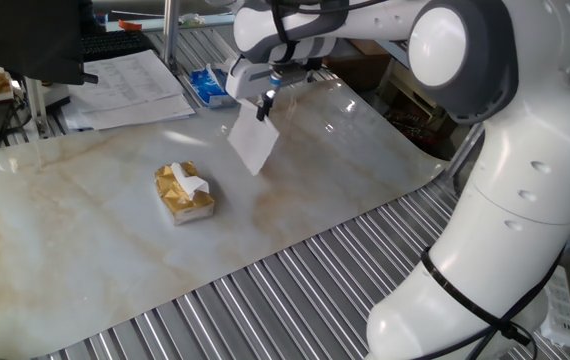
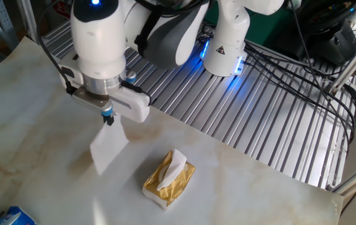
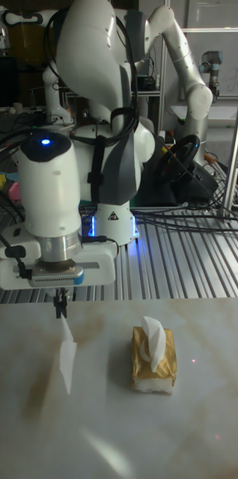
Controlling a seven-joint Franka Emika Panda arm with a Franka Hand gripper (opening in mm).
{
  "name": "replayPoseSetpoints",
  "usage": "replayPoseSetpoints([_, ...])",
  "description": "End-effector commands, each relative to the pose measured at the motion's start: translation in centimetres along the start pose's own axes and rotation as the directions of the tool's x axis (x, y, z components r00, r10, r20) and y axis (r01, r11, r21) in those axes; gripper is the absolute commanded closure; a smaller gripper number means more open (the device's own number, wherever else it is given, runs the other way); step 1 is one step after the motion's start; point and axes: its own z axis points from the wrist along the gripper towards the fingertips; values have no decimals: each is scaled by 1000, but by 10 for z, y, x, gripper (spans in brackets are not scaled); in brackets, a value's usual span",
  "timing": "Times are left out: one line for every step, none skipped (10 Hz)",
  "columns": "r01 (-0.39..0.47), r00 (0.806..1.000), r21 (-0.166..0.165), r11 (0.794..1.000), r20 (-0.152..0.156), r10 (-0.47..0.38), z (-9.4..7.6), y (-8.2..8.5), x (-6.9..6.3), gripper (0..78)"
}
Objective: Pull out a napkin
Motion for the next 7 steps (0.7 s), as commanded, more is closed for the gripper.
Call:
replayPoseSetpoints([-2,1000,0,1000,1,2,1,-4,0,764])
replayPoseSetpoints([-10,1000,-2,1000,1,10,1,-4,0,764])
replayPoseSetpoints([-10,1000,-2,1000,1,10,1,-4,0,764])
replayPoseSetpoints([-35,999,-2,999,10,35,2,-6,2,764])
replayPoseSetpoints([-54,998,-3,999,15,54,3,-7,2,764])
replayPoseSetpoints([-55,998,-3,999,15,55,5,-10,3,764])
replayPoseSetpoints([-52,999,-4,999,15,52,7,-12,3,764])
